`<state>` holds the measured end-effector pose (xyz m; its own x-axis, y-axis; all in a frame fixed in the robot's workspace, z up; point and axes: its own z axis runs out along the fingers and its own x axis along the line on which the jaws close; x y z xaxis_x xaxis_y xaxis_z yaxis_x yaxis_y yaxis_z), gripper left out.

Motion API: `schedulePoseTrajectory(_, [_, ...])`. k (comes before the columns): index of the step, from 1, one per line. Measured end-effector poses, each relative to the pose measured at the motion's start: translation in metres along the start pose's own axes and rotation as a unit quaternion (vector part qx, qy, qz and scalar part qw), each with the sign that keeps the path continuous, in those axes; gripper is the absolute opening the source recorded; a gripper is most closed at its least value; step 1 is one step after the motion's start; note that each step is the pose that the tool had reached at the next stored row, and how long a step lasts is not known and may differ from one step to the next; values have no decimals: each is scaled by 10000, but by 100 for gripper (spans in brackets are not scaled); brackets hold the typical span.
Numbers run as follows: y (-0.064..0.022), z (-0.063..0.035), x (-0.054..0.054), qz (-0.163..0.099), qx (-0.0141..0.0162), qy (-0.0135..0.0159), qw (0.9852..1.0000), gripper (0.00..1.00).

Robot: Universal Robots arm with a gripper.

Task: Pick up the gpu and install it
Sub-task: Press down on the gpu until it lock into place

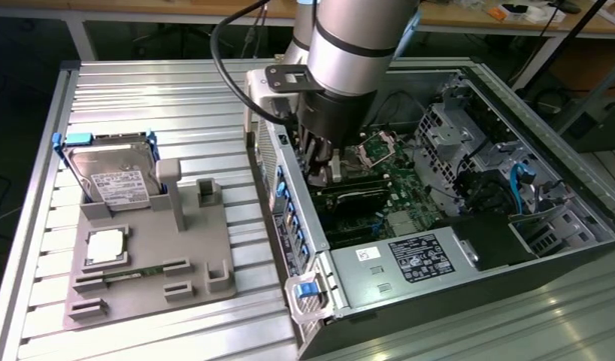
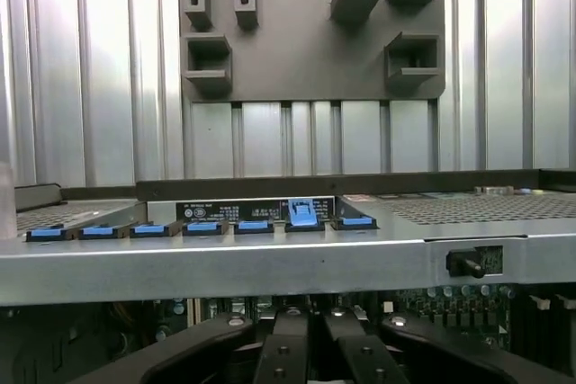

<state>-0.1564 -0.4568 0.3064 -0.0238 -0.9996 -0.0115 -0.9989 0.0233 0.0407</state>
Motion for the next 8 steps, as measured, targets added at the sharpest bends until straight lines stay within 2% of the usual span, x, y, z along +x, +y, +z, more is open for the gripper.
schedulePoseTrajectory(3, [-47,6,1,0,-1,-2,10000,11])
schedulePoseTrajectory(6, [-65,-85,0,0,-54,-16,10000,11])
schedulePoseTrajectory(8, [-59,-107,-1,4,-82,-48,10000,11])
